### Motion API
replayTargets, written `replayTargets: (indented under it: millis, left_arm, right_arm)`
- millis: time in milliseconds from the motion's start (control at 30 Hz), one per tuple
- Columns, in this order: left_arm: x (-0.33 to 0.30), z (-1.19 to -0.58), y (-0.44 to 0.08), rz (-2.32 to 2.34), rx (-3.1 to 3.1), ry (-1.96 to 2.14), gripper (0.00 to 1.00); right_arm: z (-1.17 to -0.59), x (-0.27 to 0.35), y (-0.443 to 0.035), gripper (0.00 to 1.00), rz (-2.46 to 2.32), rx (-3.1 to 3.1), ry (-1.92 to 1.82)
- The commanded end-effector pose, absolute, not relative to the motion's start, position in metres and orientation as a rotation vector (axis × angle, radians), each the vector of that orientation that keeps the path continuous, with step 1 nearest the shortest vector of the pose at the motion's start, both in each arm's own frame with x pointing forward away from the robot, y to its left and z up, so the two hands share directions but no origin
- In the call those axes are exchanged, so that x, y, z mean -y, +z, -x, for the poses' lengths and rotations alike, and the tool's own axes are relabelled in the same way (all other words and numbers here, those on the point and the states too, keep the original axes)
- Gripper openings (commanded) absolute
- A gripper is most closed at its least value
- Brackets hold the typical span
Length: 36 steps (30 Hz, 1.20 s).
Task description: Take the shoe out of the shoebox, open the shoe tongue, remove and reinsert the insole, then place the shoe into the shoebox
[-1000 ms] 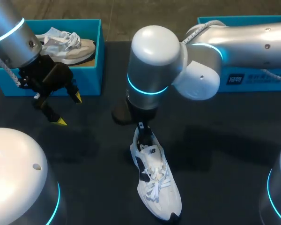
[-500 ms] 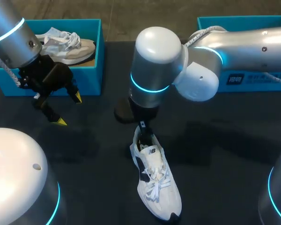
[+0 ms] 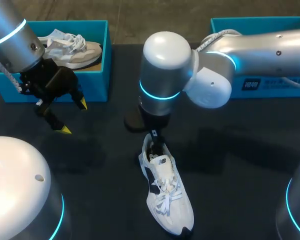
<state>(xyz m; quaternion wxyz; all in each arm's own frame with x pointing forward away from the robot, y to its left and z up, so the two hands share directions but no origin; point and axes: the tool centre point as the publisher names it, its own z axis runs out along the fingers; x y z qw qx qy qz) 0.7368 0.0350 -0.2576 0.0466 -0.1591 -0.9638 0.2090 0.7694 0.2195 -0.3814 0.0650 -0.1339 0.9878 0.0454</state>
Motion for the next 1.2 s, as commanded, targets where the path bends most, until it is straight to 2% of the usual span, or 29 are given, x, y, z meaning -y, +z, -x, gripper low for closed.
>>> replayTargets:
  millis: [33,100,200,233,300,367,400,500,533,900,1200]
  left_arm:
    - [-0.035,-0.736,-0.257,0.485,2.942,0.634,1.00]
    - [-0.035,-0.736,-0.257,0.485,2.942,0.634,1.00]
    - [-0.035,-0.736,-0.257,0.485,2.942,0.634,1.00]
    - [-0.035,-0.736,-0.257,0.485,2.942,0.634,1.00]
    - [-0.035,-0.736,-0.257,0.485,2.942,0.634,1.00]
    - [-0.035,-0.736,-0.257,0.485,2.942,0.634,1.00]
    - [-0.035,-0.736,-0.257,0.485,2.942,0.634,1.00]
    - [-0.035,-0.736,-0.257,0.485,2.942,0.634,1.00]
    - [-0.035,-0.736,-0.257,0.485,2.942,0.634,1.00]
    - [-0.035,-0.736,-0.257,0.485,2.942,0.634,1.00]
    - [-0.035,-0.736,-0.257,0.485,2.942,0.634,1.00]
  right_arm:
    - [-0.770,-0.224,-0.387,1.00,0.407,-2.988,0.122]
    - [-0.770,-0.223,-0.388,0.95,0.407,-2.992,0.118]
    - [-0.770,-0.223,-0.389,0.83,0.407,-2.996,0.117]
    - [-0.769,-0.224,-0.390,0.76,0.408,-2.998,0.115]
    - [-0.769,-0.224,-0.392,0.48,0.412,-3.002,0.108]
    - [-0.769,-0.223,-0.393,0.40,0.414,-3.006,0.105]
    - [-0.769,-0.223,-0.394,0.30,0.414,-3.008,0.108]
    - [-0.766,-0.221,-0.394,0.15,0.416,-3.010,0.115]
    - [-0.765,-0.221,-0.395,0.00,0.417,-3.010,0.117]
    - [-0.757,-0.215,-0.384,0.00,0.396,-2.993,0.118]
    - [-0.769,-0.199,-0.343,0.00,0.333,-2.953,0.164]
